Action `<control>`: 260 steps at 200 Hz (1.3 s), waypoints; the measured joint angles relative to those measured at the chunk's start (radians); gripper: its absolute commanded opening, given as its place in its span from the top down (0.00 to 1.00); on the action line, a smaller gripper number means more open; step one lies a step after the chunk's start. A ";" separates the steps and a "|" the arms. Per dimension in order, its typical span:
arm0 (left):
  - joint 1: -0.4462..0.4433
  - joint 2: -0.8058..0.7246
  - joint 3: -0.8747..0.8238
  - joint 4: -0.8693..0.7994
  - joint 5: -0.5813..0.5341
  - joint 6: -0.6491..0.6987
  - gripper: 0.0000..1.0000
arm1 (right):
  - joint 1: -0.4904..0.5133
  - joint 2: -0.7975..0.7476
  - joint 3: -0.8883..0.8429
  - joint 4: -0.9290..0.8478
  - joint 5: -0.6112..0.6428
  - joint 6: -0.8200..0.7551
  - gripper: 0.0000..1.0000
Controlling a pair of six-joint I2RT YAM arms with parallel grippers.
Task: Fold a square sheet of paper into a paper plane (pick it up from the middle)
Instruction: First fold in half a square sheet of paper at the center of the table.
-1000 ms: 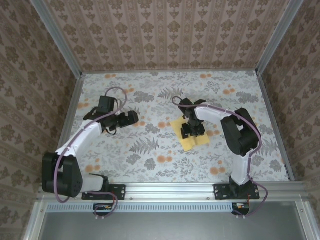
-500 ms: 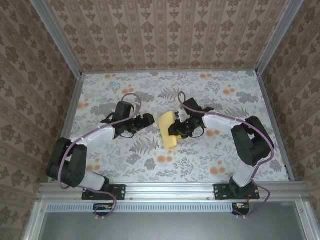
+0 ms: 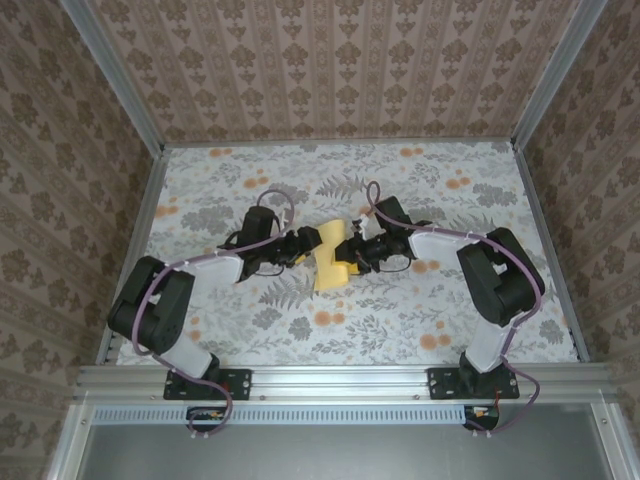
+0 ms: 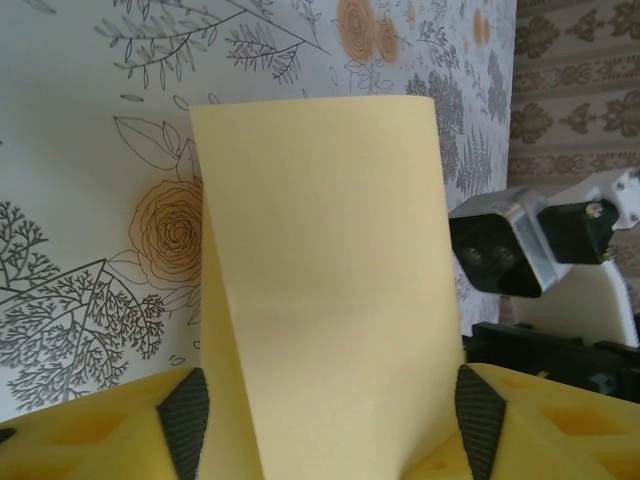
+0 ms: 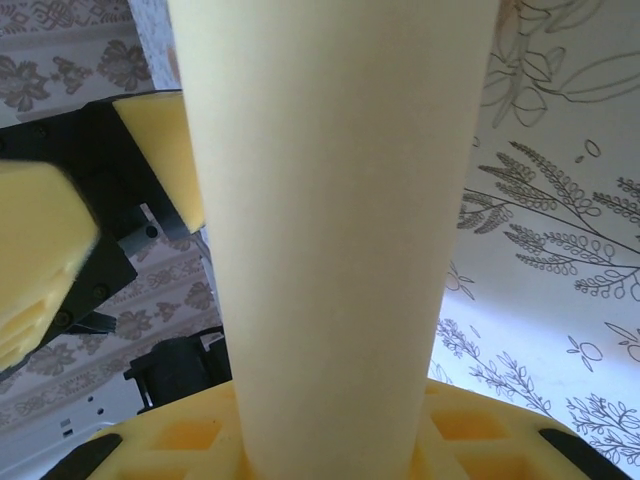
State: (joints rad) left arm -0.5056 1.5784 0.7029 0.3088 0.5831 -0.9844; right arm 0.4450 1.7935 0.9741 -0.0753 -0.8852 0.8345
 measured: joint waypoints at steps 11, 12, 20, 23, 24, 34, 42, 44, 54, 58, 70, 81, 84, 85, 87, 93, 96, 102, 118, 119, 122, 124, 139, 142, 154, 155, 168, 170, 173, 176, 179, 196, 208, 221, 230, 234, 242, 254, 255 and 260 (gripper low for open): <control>-0.002 0.017 -0.006 0.031 0.009 -0.016 0.41 | -0.002 0.007 -0.007 0.008 -0.008 0.008 0.66; -0.002 0.018 -0.006 0.033 0.010 -0.016 0.42 | -0.003 0.008 -0.008 0.009 -0.009 0.008 0.66; -0.005 0.029 -0.010 0.056 0.016 -0.026 0.42 | -0.005 0.011 -0.014 0.018 -0.014 0.012 0.66; -0.005 0.034 -0.011 0.063 0.018 -0.032 0.42 | -0.007 0.011 -0.017 0.021 -0.016 0.015 0.66; -0.005 0.035 -0.012 0.068 0.019 -0.033 0.42 | -0.008 0.011 -0.017 0.022 -0.016 0.015 0.66; -0.005 0.047 -0.018 0.096 0.031 -0.042 0.42 | -0.013 0.011 -0.023 0.031 -0.023 0.025 0.66; -0.006 0.057 -0.022 0.115 0.041 -0.050 0.42 | -0.017 0.011 -0.029 0.047 -0.032 0.034 0.66; -0.006 0.060 -0.023 0.121 0.044 -0.053 0.42 | -0.018 0.011 -0.031 0.051 -0.036 0.036 0.66; -0.006 0.071 -0.026 0.140 0.053 -0.064 0.42 | -0.024 0.011 -0.038 0.070 -0.045 0.047 0.66; -0.005 0.075 -0.027 0.151 0.057 -0.069 0.42 | -0.026 0.011 -0.040 0.077 -0.048 0.052 0.66; -0.006 0.086 -0.029 0.174 0.066 -0.083 0.43 | -0.031 0.011 -0.047 0.090 -0.059 0.061 0.66; -0.006 0.097 -0.029 0.201 0.076 -0.096 0.46 | -0.034 0.011 -0.050 0.098 -0.067 0.064 0.66; -0.007 0.101 -0.029 0.208 0.078 -0.103 0.46 | -0.035 0.011 -0.050 0.099 -0.067 0.066 0.66; -0.007 0.103 -0.029 0.212 0.079 -0.103 0.46 | -0.035 0.011 -0.050 0.100 -0.067 0.066 0.66; -0.008 0.104 -0.029 0.216 0.080 -0.103 0.47 | -0.035 0.011 -0.051 0.102 -0.068 0.067 0.66; -0.010 0.111 -0.029 0.232 0.086 -0.113 0.47 | -0.036 0.011 -0.051 0.105 -0.071 0.068 0.66; -0.011 0.114 -0.029 0.239 0.088 -0.118 0.47 | -0.036 0.011 -0.051 0.106 -0.073 0.069 0.66; -0.011 0.121 -0.029 0.251 0.094 -0.124 0.47 | -0.037 0.011 -0.051 0.110 -0.074 0.071 0.66; -0.013 0.138 -0.029 0.283 0.106 -0.140 0.45 | -0.037 0.011 -0.053 0.126 -0.085 0.082 0.66; -0.013 0.139 -0.029 0.284 0.106 -0.142 0.45 | -0.037 0.011 -0.053 0.126 -0.085 0.083 0.66; -0.014 0.142 -0.029 0.286 0.106 -0.146 0.44 | -0.037 0.011 -0.053 0.128 -0.086 0.083 0.66; -0.015 0.143 -0.029 0.288 0.107 -0.146 0.44 | -0.037 0.011 -0.054 0.129 -0.088 0.084 0.66; -0.016 0.147 -0.032 0.292 0.106 -0.154 0.39 | -0.038 0.011 -0.056 0.137 -0.093 0.087 0.66; -0.016 0.147 -0.032 0.292 0.106 -0.156 0.38 | -0.039 0.011 -0.057 0.139 -0.093 0.087 0.66; -0.016 0.147 -0.037 0.291 0.103 -0.161 0.36 | -0.042 0.011 -0.063 0.142 -0.096 0.087 0.66; -0.016 0.147 -0.037 0.290 0.103 -0.161 0.36 | -0.042 0.011 -0.063 0.142 -0.096 0.087 0.66; -0.015 0.147 -0.043 0.288 0.097 -0.161 0.34 | -0.050 0.011 -0.069 0.143 -0.096 0.087 0.66; -0.015 0.147 -0.044 0.286 0.095 -0.161 0.34 | -0.050 0.011 -0.069 0.143 -0.096 0.087 0.66; -0.014 0.147 -0.045 0.286 0.093 -0.161 0.34 | -0.052 0.011 -0.071 0.145 -0.096 0.087 0.66; -0.014 0.147 -0.047 0.284 0.092 -0.161 0.33 | -0.054 0.011 -0.071 0.147 -0.096 0.087 0.66; -0.014 0.147 -0.048 0.282 0.090 -0.160 0.33 | -0.055 0.011 -0.072 0.148 -0.096 0.087 0.66; -0.011 0.147 -0.050 0.267 0.084 -0.160 0.35 | -0.058 0.011 -0.074 0.150 -0.096 0.087 0.66; -0.011 0.147 -0.050 0.267 0.084 -0.160 0.39 | -0.058 0.011 -0.077 0.155 -0.096 0.089 0.66; -0.011 0.147 -0.050 0.269 0.085 -0.160 0.43 | -0.058 0.011 -0.079 0.156 -0.096 0.090 0.65; -0.011 0.147 -0.050 0.269 0.087 -0.161 0.47 | -0.058 0.011 -0.079 0.156 -0.096 0.090 0.66; -0.011 0.147 -0.050 0.270 0.087 -0.160 0.48 | -0.058 0.011 -0.079 0.156 -0.096 0.090 0.65; -0.011 0.147 -0.050 0.272 0.089 -0.160 0.51 | -0.058 0.011 -0.079 0.156 -0.096 0.090 0.65; -0.011 0.147 -0.050 0.276 0.093 -0.159 0.56 | -0.058 0.011 -0.079 0.156 -0.096 0.090 0.65; -0.011 0.147 -0.050 0.277 0.093 -0.160 0.56 | -0.058 0.011 -0.079 0.156 -0.097 0.090 0.65; -0.011 0.147 -0.050 0.278 0.095 -0.160 0.58 | -0.058 0.011 -0.079 0.157 -0.097 0.091 0.65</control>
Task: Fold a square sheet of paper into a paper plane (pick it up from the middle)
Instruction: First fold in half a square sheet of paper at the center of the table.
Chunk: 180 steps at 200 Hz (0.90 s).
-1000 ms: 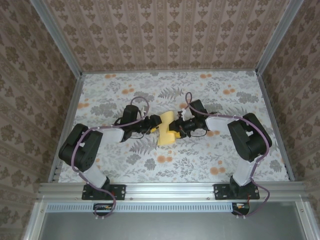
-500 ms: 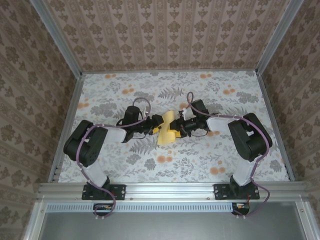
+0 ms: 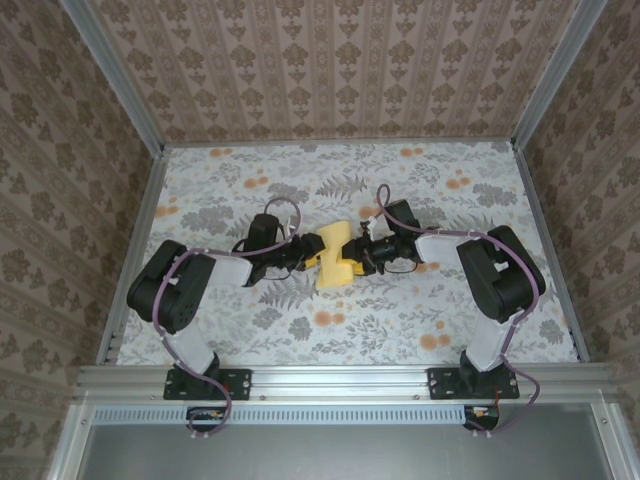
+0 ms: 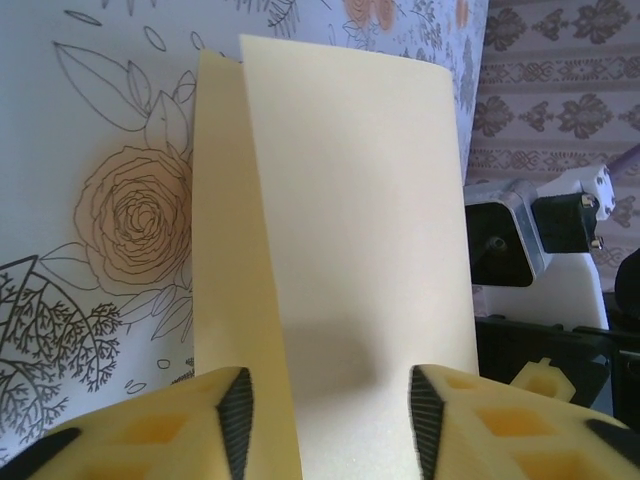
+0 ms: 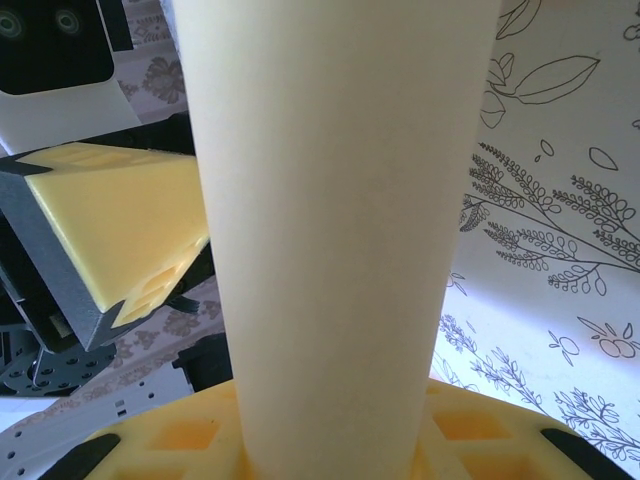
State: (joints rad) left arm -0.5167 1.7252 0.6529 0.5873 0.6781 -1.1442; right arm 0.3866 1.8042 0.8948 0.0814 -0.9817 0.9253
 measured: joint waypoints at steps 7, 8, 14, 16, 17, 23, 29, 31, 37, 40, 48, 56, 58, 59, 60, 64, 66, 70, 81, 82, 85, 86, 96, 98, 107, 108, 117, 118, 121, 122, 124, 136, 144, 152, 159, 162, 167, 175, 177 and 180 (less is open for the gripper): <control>0.000 0.000 0.000 0.003 0.000 0.000 0.62 | 0.000 0.000 0.000 0.002 0.000 0.001 0.65; 0.000 0.000 0.000 0.004 0.001 0.000 0.62 | 0.000 0.000 0.000 0.002 0.000 0.002 0.65; 0.000 0.000 0.000 0.005 0.002 -0.001 0.64 | 0.000 0.000 0.000 0.003 0.000 0.003 0.65; 0.000 0.000 0.000 0.007 0.003 -0.001 0.64 | 0.000 0.000 0.000 0.005 0.000 0.003 0.65; 0.000 0.000 0.000 0.007 0.003 -0.002 0.65 | 0.000 0.000 0.000 0.005 0.000 0.003 0.65; 0.000 0.000 0.000 0.010 0.004 -0.004 0.67 | 0.000 0.000 0.000 0.007 0.000 0.003 0.65; 0.000 0.000 0.000 0.013 0.004 -0.005 0.70 | 0.000 0.000 0.000 0.009 -0.001 0.003 0.65; 0.000 0.000 0.000 0.014 0.003 -0.008 0.70 | 0.000 0.001 0.000 0.010 -0.001 0.003 0.65; 0.000 0.000 0.000 0.019 0.003 -0.010 0.74 | 0.000 0.001 0.000 0.011 -0.003 0.003 0.65; 0.000 0.000 0.000 0.021 0.004 -0.008 0.75 | 0.000 0.002 0.000 0.011 -0.003 0.003 0.65; 0.000 0.000 0.000 0.028 0.004 -0.010 0.79 | 0.000 0.004 0.000 0.014 -0.006 0.003 0.64; 0.000 0.000 0.000 0.036 0.004 -0.012 0.83 | 0.000 0.006 0.000 0.014 -0.007 0.003 0.64; 0.000 0.000 0.000 0.036 0.003 -0.016 0.84 | 0.000 0.006 0.000 0.014 -0.007 0.003 0.64; 0.000 0.000 0.000 0.036 0.003 -0.015 0.84 | 0.000 0.006 0.000 0.014 -0.007 0.003 0.64; 0.000 0.000 0.000 0.036 0.003 -0.014 0.85 | 0.000 0.007 0.000 0.014 -0.008 0.003 0.63; 0.000 0.000 0.000 0.041 0.004 -0.014 0.86 | 0.000 0.008 0.000 0.014 -0.008 0.003 0.63; 0.000 0.000 0.000 0.041 0.004 -0.016 0.87 | 0.000 0.010 0.000 0.014 -0.009 0.003 0.63; 0.000 0.000 0.000 0.044 0.004 -0.014 0.88 | 0.000 0.011 0.000 0.014 -0.010 0.002 0.62; 0.000 0.000 0.000 0.048 0.004 -0.015 0.92 | 0.000 0.017 0.000 0.011 -0.011 0.001 0.59; 0.000 0.000 0.000 0.049 0.004 -0.015 0.92 | 0.000 0.018 0.000 0.010 -0.011 -0.001 0.59; 0.000 0.000 0.000 0.049 0.003 -0.016 0.93 | 0.000 0.019 0.000 0.006 -0.011 -0.002 0.57; 0.000 0.000 0.000 0.049 0.004 -0.016 0.93 | 0.000 0.019 0.000 0.005 -0.011 -0.002 0.57; 0.000 0.000 0.000 0.050 0.004 -0.014 0.97 | 0.000 0.023 0.000 -0.013 -0.009 -0.016 0.50; 0.000 0.000 0.000 0.049 0.003 -0.015 0.97 | 0.000 0.024 0.000 -0.018 -0.007 -0.015 0.49; 0.000 0.000 0.000 0.047 0.003 -0.011 1.00 | 0.000 0.024 0.004 -0.053 0.007 -0.037 0.44; 0.000 0.000 0.000 0.047 0.004 -0.012 1.00 | -0.001 0.024 0.004 -0.056 0.007 -0.039 0.44; 0.000 0.000 0.002 0.039 0.004 -0.010 1.00 | 0.000 0.024 0.010 -0.094 0.021 -0.061 0.40; 0.000 0.000 0.002 0.038 0.004 -0.009 1.00 | -0.001 0.024 0.010 -0.097 0.023 -0.060 0.39; 0.000 0.000 0.003 0.031 0.003 -0.007 1.00 | -0.001 0.024 0.013 -0.111 0.033 -0.068 0.38; 0.000 0.000 0.004 0.029 0.004 -0.007 1.00 | -0.001 0.024 0.015 -0.117 0.035 -0.072 0.38; -0.001 0.001 0.005 0.027 0.003 -0.005 1.00 | -0.001 0.024 0.016 -0.126 0.038 -0.076 0.37; -0.003 0.002 0.014 -0.003 0.003 0.008 1.00 | -0.002 0.024 0.027 -0.169 0.067 -0.100 0.33; -0.006 0.002 0.024 -0.030 0.003 0.020 1.00 | -0.003 0.023 0.034 -0.199 0.090 -0.116 0.30; -0.010 0.003 0.039 -0.059 0.002 0.037 1.00 | -0.005 0.019 0.040 -0.231 0.115 -0.130 0.28; -0.015 0.004 0.055 -0.086 0.001 0.050 1.00 | -0.006 0.014 0.044 -0.256 0.138 -0.143 0.26; -0.017 0.004 0.061 -0.097 0.001 0.054 1.00 | -0.006 0.012 0.047 -0.267 0.146 -0.152 0.25; -0.020 0.004 0.071 -0.113 -0.002 0.065 1.00 | -0.008 0.006 0.049 -0.285 0.164 -0.160 0.24; -0.026 0.004 0.087 -0.140 -0.004 0.080 1.00 | -0.008 -0.004 0.053 -0.311 0.187 -0.175 0.23; -0.027 0.004 0.091 -0.146 -0.005 0.085 1.00 | -0.009 -0.006 0.054 -0.317 0.191 -0.181 0.22; -0.028 0.004 0.096 -0.154 -0.006 0.091 1.00 | -0.009 -0.011 0.055 -0.327 0.201 -0.187 0.22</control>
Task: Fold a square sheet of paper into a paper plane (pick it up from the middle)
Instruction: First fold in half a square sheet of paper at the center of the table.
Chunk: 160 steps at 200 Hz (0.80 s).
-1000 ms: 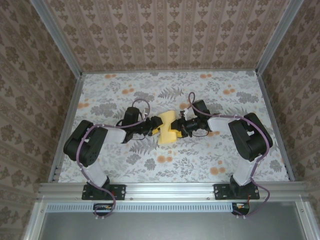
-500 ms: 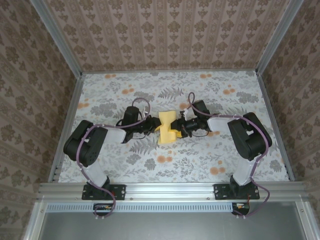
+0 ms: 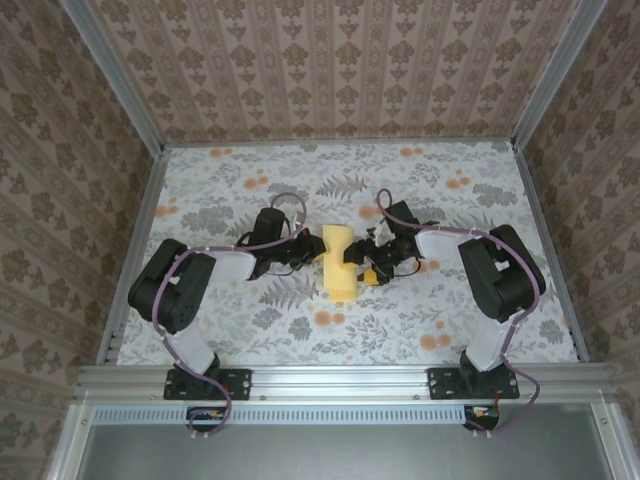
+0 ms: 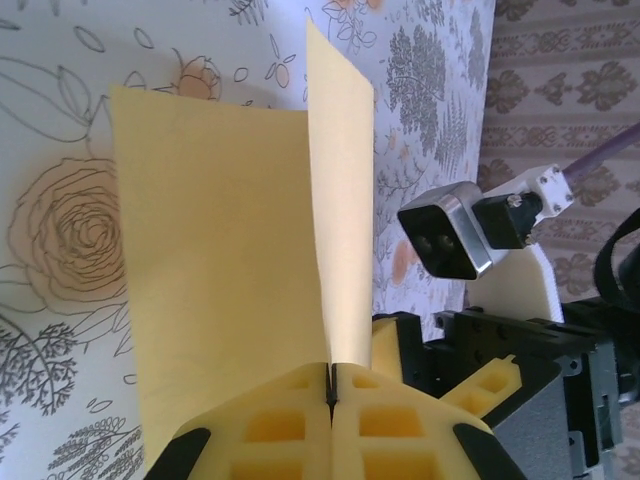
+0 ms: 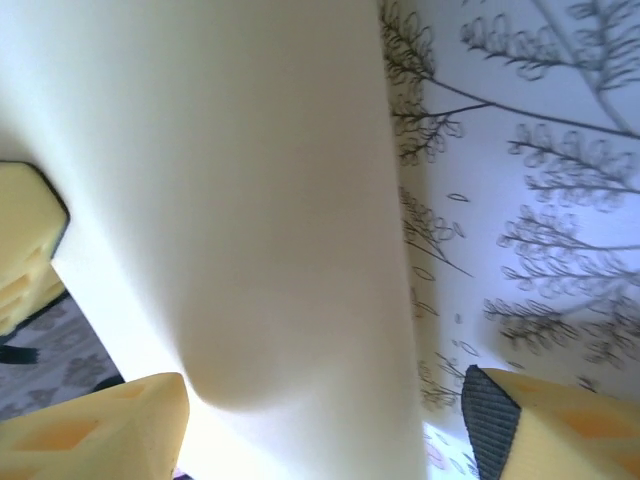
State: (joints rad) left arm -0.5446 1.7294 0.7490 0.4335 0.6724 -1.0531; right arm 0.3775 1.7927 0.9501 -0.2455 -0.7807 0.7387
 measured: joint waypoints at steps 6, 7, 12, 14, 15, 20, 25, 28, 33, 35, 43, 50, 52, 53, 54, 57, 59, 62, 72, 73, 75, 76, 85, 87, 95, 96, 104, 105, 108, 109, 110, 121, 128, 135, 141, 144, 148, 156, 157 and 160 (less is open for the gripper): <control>-0.005 0.001 0.011 -0.020 -0.004 0.012 1.00 | 0.000 -0.009 0.003 -0.018 0.016 -0.011 0.22; -0.005 0.001 0.013 -0.022 -0.005 0.013 1.00 | 0.000 -0.010 0.004 -0.019 0.018 -0.012 0.22; -0.008 0.002 0.021 -0.039 -0.006 0.022 1.00 | 0.000 -0.017 0.007 -0.031 0.029 -0.023 0.22; -0.009 0.003 0.023 -0.042 -0.007 0.024 1.00 | 0.000 -0.019 0.007 -0.034 0.031 -0.025 0.22; -0.010 0.003 0.026 -0.047 -0.008 0.027 1.00 | 0.000 -0.021 0.009 -0.036 0.034 -0.027 0.22; -0.012 0.005 0.031 -0.055 -0.010 0.033 1.00 | 0.000 -0.026 0.013 -0.046 0.043 -0.034 0.22; -0.014 0.007 0.036 -0.064 -0.011 0.038 1.00 | 0.000 -0.030 0.016 -0.055 0.050 -0.042 0.21; -0.016 0.010 0.039 -0.070 -0.012 0.041 1.00 | 0.000 -0.031 0.019 -0.058 0.053 -0.048 0.22; -0.018 0.013 0.043 -0.077 -0.014 0.045 1.00 | 0.000 -0.034 0.023 -0.063 0.060 -0.056 0.21; -0.019 0.014 0.045 -0.080 -0.014 0.046 1.00 | 0.000 -0.034 0.024 -0.066 0.061 -0.058 0.22; -0.023 0.021 0.048 -0.091 -0.015 0.052 1.00 | 0.000 -0.035 0.031 -0.076 0.068 -0.068 0.22; -0.024 0.027 0.050 -0.099 -0.016 0.056 1.00 | 0.000 -0.035 0.035 -0.079 0.071 -0.079 0.22; -0.025 0.029 0.050 -0.103 -0.017 0.056 1.00 | 0.000 -0.035 0.037 -0.080 0.072 -0.082 0.22; -0.025 0.029 0.050 -0.104 -0.018 0.057 1.00 | 0.000 -0.035 0.037 -0.081 0.072 -0.084 0.22; -0.025 0.031 0.051 -0.106 -0.020 0.057 1.00 | 0.000 -0.035 0.038 -0.081 0.072 -0.085 0.22; -0.026 0.032 0.051 -0.111 -0.023 0.060 1.00 | 0.000 -0.035 0.039 -0.084 0.072 -0.089 0.22; -0.026 0.034 0.051 -0.113 -0.025 0.060 1.00 | 0.000 -0.035 0.041 -0.086 0.072 -0.091 0.22; -0.026 0.037 0.051 -0.117 -0.028 0.061 1.00 | 0.000 -0.035 0.043 -0.090 0.073 -0.095 0.22; -0.028 0.042 0.053 -0.136 -0.039 0.066 1.00 | 0.000 -0.035 0.051 -0.100 0.076 -0.109 0.22; -0.029 0.043 0.053 -0.137 -0.040 0.067 1.00 | 0.000 -0.035 0.053 -0.101 0.076 -0.112 0.22; -0.029 0.043 0.053 -0.142 -0.042 0.068 1.00 | 0.000 -0.035 0.055 -0.103 0.076 -0.113 0.23; -0.029 0.043 0.053 -0.144 -0.044 0.068 1.00 | 0.000 -0.035 0.055 -0.103 0.076 -0.114 0.23; -0.029 0.043 0.055 -0.162 -0.053 0.074 1.00 | 0.000 -0.034 0.064 -0.113 0.079 -0.123 0.24; -0.030 0.043 0.056 -0.166 -0.055 0.077 1.00 | 0.001 -0.034 0.066 -0.115 0.079 -0.127 0.24; -0.030 0.043 0.059 -0.179 -0.064 0.084 1.00 | 0.001 -0.031 0.075 -0.122 0.080 -0.135 0.25; -0.030 0.043 0.059 -0.180 -0.064 0.085 1.00 | 0.001 -0.030 0.077 -0.122 0.080 -0.134 0.26; -0.030 0.043 0.064 -0.195 -0.071 0.091 1.00 | 0.003 -0.025 0.086 -0.127 0.083 -0.138 0.27; -0.030 0.043 0.065 -0.197 -0.072 0.092 1.00 | 0.003 -0.024 0.087 -0.128 0.084 -0.138 0.27; -0.030 0.043 0.067 -0.204 -0.075 0.097 1.00 | 0.004 -0.021 0.091 -0.130 0.087 -0.141 0.28; -0.030 0.043 0.068 -0.205 -0.076 0.097 1.00 | 0.004 -0.020 0.092 -0.131 0.087 -0.141 0.28; -0.030 0.043 0.069 -0.208 -0.076 0.098 1.00 | 0.005 -0.018 0.094 -0.132 0.088 -0.141 0.28; -0.030 0.043 0.079 -0.230 -0.087 0.111 1.00 | 0.009 -0.005 0.109 -0.140 0.098 -0.143 0.30; -0.030 0.043 0.087 -0.242 -0.093 0.119 1.00 | 0.014 0.005 0.120 -0.148 0.108 -0.142 0.31; -0.030 0.043 0.095 -0.254 -0.097 0.127 1.00 | 0.019 0.013 0.128 -0.152 0.119 -0.143 0.32; -0.030 0.043 0.100 -0.262 -0.099 0.132 1.00 | 0.024 0.019 0.135 -0.159 0.130 -0.143 0.33; -0.030 0.044 0.104 -0.267 -0.101 0.135 1.00 | 0.027 0.022 0.138 -0.162 0.136 -0.142 0.33; -0.030 0.045 0.108 -0.271 -0.102 0.137 1.00 | 0.029 0.024 0.142 -0.168 0.146 -0.142 0.33; -0.030 0.046 0.114 -0.276 -0.105 0.142 1.00 | 0.037 0.030 0.151 -0.181 0.163 -0.142 0.33; -0.030 0.046 0.114 -0.277 -0.105 0.143 1.00 | 0.038 0.030 0.153 -0.182 0.166 -0.142 0.33; -0.030 0.047 0.117 -0.279 -0.105 0.145 1.00 | 0.040 0.032 0.156 -0.186 0.174 -0.142 0.33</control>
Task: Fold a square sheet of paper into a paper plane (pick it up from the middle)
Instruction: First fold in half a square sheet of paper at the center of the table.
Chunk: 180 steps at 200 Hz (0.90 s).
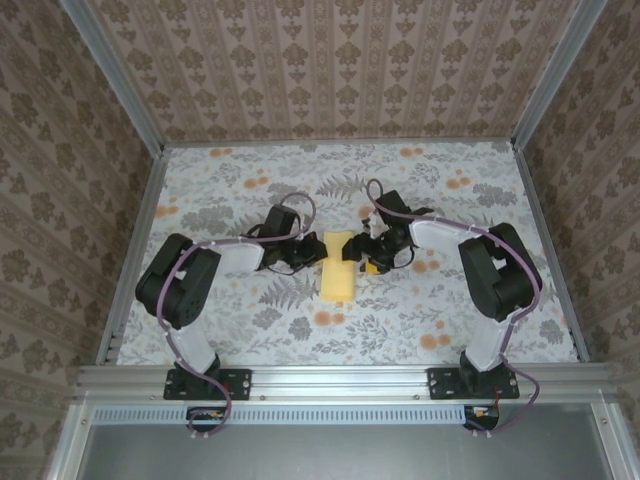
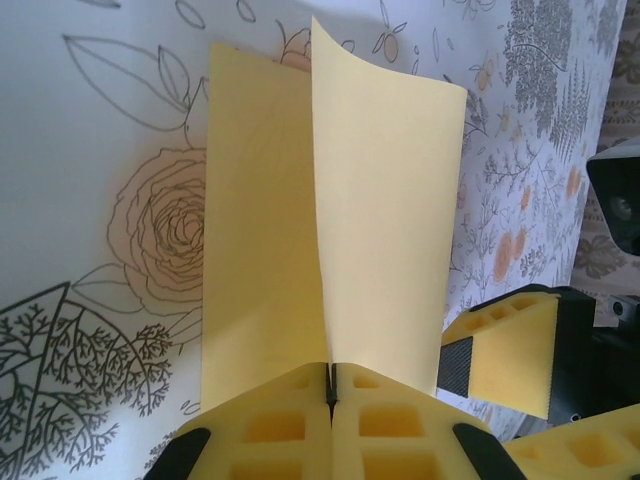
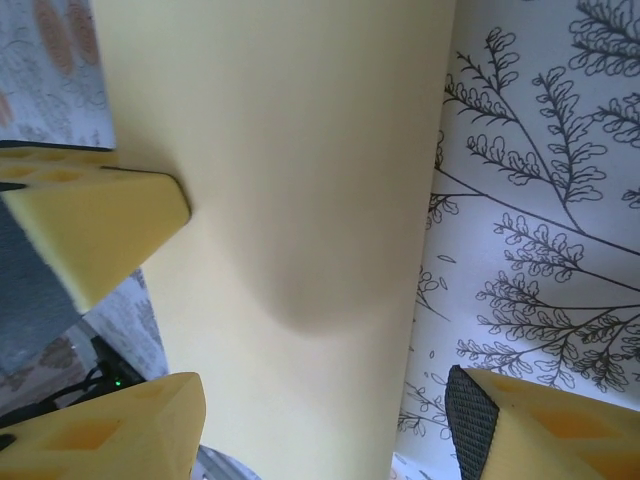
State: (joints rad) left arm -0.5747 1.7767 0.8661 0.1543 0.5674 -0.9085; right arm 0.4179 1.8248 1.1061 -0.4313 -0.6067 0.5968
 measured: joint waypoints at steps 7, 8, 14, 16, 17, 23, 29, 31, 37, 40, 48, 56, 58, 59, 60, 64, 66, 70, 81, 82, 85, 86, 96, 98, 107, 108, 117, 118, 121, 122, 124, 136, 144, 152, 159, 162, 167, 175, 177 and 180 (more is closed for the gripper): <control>0.000 0.003 0.005 -0.004 0.000 0.004 1.00 | 0.006 0.002 0.008 -0.009 0.016 0.000 0.33; 0.000 0.005 0.006 -0.005 0.000 0.005 1.00 | 0.006 0.002 0.008 -0.010 0.018 0.000 0.33; -0.001 0.010 0.009 -0.005 0.000 0.007 1.00 | 0.012 0.005 0.016 -0.020 0.034 0.000 0.33; -0.001 0.011 0.010 -0.005 -0.001 0.008 1.00 | 0.014 0.006 0.019 -0.023 0.039 0.000 0.33; -0.001 0.012 0.010 -0.005 -0.001 0.009 1.00 | 0.014 0.006 0.020 -0.024 0.040 0.000 0.33; -0.001 0.017 0.011 -0.006 0.000 0.011 1.00 | 0.019 0.008 0.028 -0.033 0.055 0.000 0.33; -0.001 0.022 0.012 -0.006 0.000 0.013 1.00 | 0.024 0.011 0.036 -0.039 0.065 0.000 0.33; -0.001 0.024 0.012 -0.007 -0.001 0.013 1.00 | 0.026 0.012 0.038 -0.041 0.068 0.000 0.33; -0.002 0.028 0.013 -0.010 -0.001 0.015 1.00 | 0.029 0.016 0.044 -0.045 0.078 -0.001 0.33; -0.002 0.029 0.013 -0.012 -0.001 0.016 1.00 | 0.031 0.018 0.046 -0.046 0.080 -0.001 0.33; -0.002 0.031 0.013 -0.017 -0.001 0.016 1.00 | 0.034 0.023 0.051 -0.049 0.085 -0.001 0.33; -0.002 0.032 0.013 -0.021 0.000 0.016 1.00 | 0.038 0.030 0.055 -0.051 0.089 -0.003 0.34; -0.002 0.033 0.013 -0.021 0.000 0.016 1.00 | 0.039 0.032 0.056 -0.051 0.091 -0.003 0.34; -0.002 0.033 0.013 -0.021 0.000 0.016 1.00 | 0.039 0.034 0.056 -0.052 0.092 -0.004 0.34; -0.002 0.033 0.014 -0.022 -0.001 0.016 1.00 | 0.039 0.035 0.056 -0.052 0.093 -0.004 0.34; -0.002 0.034 0.014 -0.023 -0.001 0.016 1.00 | 0.041 0.039 0.058 -0.052 0.096 -0.005 0.34; -0.002 0.035 0.015 -0.024 0.000 0.016 1.00 | 0.042 0.041 0.058 -0.052 0.098 -0.005 0.34; -0.002 0.035 0.016 -0.026 -0.001 0.016 1.00 | 0.043 0.045 0.059 -0.052 0.101 -0.007 0.35; -0.002 0.037 0.021 -0.031 -0.001 0.017 1.00 | 0.045 0.056 0.060 -0.055 0.107 -0.011 0.35; -0.002 0.037 0.021 -0.031 -0.001 0.017 1.00 | 0.045 0.057 0.060 -0.055 0.108 -0.011 0.35; -0.002 0.038 0.022 -0.032 -0.001 0.018 1.00 | 0.046 0.059 0.060 -0.056 0.108 -0.011 0.36; -0.002 0.038 0.023 -0.032 0.000 0.018 1.00 | 0.046 0.060 0.060 -0.058 0.109 -0.012 0.36; -0.002 0.039 0.026 -0.037 -0.001 0.021 1.00 | 0.049 0.065 0.063 -0.072 0.124 -0.015 0.37; -0.002 0.039 0.026 -0.037 -0.001 0.021 1.00 | 0.050 0.066 0.064 -0.076 0.126 -0.015 0.37; -0.002 0.039 0.027 -0.043 -0.002 0.024 0.98 | 0.054 0.069 0.072 -0.092 0.142 -0.016 0.38; -0.002 0.039 0.027 -0.043 -0.003 0.024 0.98 | 0.055 0.070 0.072 -0.092 0.143 -0.016 0.38; -0.003 0.039 0.027 -0.051 -0.006 0.026 0.95 | 0.063 0.073 0.084 -0.105 0.167 -0.015 0.39; -0.003 0.039 0.027 -0.052 -0.006 0.027 0.95 | 0.064 0.073 0.085 -0.106 0.170 -0.014 0.39; -0.003 0.039 0.027 -0.055 -0.008 0.027 0.94 | 0.068 0.074 0.089 -0.111 0.179 -0.015 0.40; -0.003 0.039 0.027 -0.057 -0.008 0.028 0.93 | 0.069 0.075 0.090 -0.113 0.184 -0.014 0.40; -0.003 0.039 0.027 -0.059 -0.008 0.028 0.93 | 0.072 0.075 0.093 -0.117 0.190 -0.014 0.40; -0.005 0.039 0.028 -0.070 -0.016 0.035 0.87 | 0.087 0.076 0.103 -0.132 0.229 -0.014 0.41; -0.006 0.039 0.031 -0.082 -0.021 0.038 0.83 | 0.097 0.078 0.107 -0.138 0.251 -0.011 0.42; -0.008 0.039 0.034 -0.097 -0.028 0.043 0.78 | 0.105 0.081 0.109 -0.143 0.270 -0.010 0.42; -0.008 0.039 0.040 -0.112 -0.034 0.048 0.74 | 0.109 0.082 0.111 -0.145 0.283 -0.006 0.43; -0.008 0.039 0.041 -0.117 -0.037 0.056 0.73 | 0.110 0.082 0.111 -0.145 0.286 -0.005 0.43; -0.008 0.038 0.044 -0.126 -0.042 0.055 0.70 | 0.111 0.082 0.111 -0.145 0.290 -0.001 0.43; -0.008 0.033 0.047 -0.143 -0.055 0.066 0.67 | 0.111 0.082 0.111 -0.146 0.295 0.002 0.43; -0.008 0.032 0.048 -0.148 -0.059 0.063 0.66 | 0.111 0.082 0.111 -0.146 0.296 0.003 0.43; -0.008 0.029 0.049 -0.155 -0.063 0.067 0.66 | 0.111 0.082 0.111 -0.146 0.296 0.005 0.43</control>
State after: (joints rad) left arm -0.5823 1.8061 0.9150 -0.0006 0.5049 -0.8417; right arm 0.5285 1.9068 1.2167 -0.5770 -0.3103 0.6014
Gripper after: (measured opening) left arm 0.304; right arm 0.571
